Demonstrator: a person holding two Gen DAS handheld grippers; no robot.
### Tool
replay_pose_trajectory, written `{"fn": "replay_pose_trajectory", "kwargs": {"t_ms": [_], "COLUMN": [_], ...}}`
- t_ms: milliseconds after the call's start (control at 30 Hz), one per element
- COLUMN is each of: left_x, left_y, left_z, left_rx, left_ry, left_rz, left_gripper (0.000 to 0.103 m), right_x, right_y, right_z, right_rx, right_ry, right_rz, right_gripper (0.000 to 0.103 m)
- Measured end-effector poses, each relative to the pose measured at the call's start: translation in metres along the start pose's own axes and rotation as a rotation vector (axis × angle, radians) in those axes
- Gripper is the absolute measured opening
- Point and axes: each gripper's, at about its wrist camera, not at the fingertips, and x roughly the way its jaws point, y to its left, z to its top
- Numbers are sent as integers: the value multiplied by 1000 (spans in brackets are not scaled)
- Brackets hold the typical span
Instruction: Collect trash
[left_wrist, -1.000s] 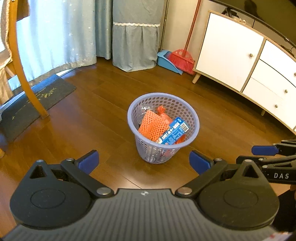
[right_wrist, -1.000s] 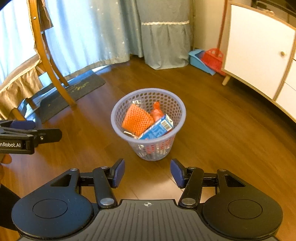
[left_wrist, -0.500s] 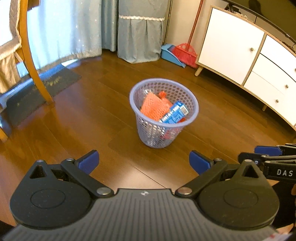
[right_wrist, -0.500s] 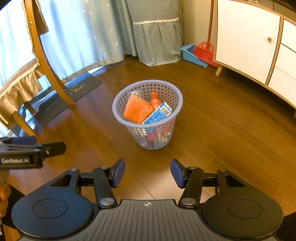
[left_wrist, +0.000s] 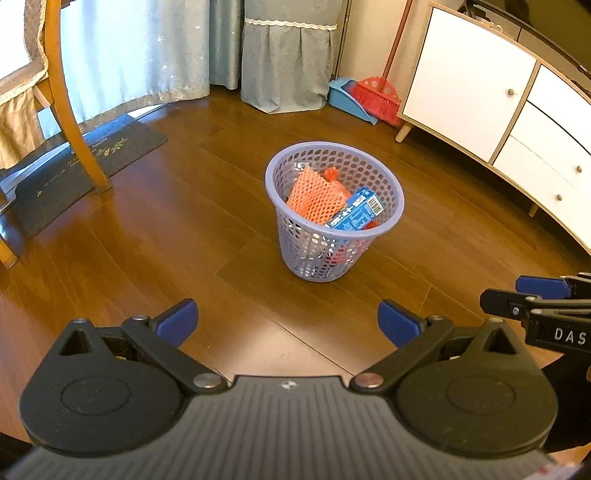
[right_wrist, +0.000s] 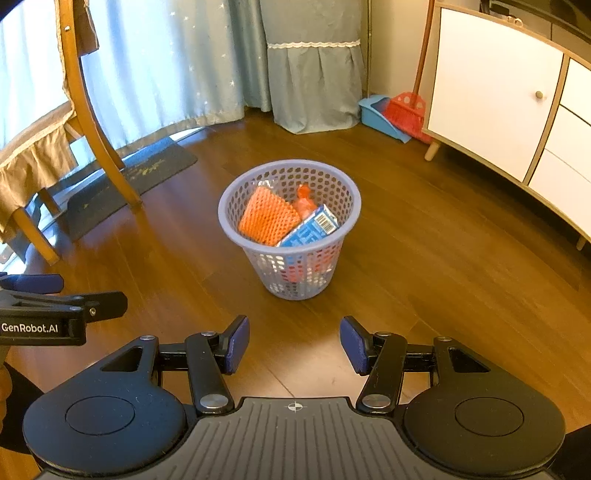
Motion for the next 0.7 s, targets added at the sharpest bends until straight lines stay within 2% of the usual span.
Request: {"fn": "replay_pose_trajectory", "kwargs": {"t_ms": [700], "left_x": [8], "left_y": [-2], "left_z": [-3], "left_rx": [-21], "left_ry": [31], "left_rz": [24], "left_gripper": [102], "right_x": [8], "right_y": [6], "right_z": [0], "right_rx": [-2], "right_ry": [11], "right_rz": [11], "right_gripper": [52]}}
